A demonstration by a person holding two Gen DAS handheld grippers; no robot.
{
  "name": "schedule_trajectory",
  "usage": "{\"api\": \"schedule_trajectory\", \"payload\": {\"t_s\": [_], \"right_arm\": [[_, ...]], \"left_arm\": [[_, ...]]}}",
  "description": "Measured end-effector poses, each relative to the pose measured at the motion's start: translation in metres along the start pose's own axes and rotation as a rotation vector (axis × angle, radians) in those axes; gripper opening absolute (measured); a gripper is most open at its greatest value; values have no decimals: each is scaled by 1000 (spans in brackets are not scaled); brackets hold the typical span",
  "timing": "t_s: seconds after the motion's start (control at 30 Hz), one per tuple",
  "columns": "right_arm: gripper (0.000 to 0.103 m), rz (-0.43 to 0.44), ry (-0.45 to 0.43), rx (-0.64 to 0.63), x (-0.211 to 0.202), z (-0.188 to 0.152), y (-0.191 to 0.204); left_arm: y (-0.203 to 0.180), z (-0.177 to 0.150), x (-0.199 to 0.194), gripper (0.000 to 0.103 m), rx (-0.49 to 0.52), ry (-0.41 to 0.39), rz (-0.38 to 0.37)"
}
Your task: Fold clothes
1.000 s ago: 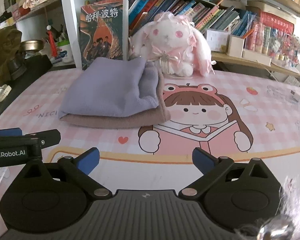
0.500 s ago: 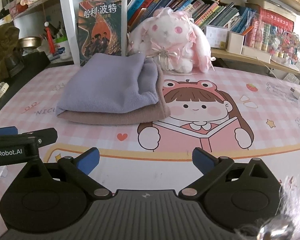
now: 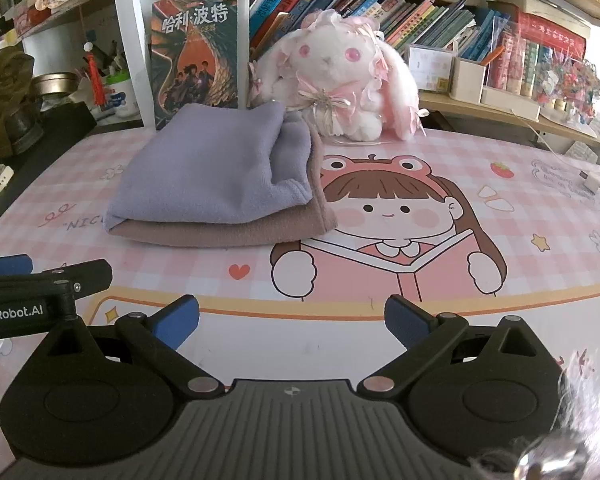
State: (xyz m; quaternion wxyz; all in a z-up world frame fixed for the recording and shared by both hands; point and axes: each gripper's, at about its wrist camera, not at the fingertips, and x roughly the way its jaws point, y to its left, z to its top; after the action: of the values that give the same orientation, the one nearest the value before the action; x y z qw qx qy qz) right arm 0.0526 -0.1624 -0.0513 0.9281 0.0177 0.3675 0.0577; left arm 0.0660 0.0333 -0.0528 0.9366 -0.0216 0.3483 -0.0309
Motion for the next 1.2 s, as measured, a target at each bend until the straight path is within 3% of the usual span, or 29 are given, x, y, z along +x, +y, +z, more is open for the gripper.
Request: {"api": "schedule_trajectory", "payload": {"t_s": [1.2], "right_arm": [[100, -7, 9, 33, -4, -3, -4]], "left_arm": [[0, -4, -4, 103, -15, 0, 5]]}}
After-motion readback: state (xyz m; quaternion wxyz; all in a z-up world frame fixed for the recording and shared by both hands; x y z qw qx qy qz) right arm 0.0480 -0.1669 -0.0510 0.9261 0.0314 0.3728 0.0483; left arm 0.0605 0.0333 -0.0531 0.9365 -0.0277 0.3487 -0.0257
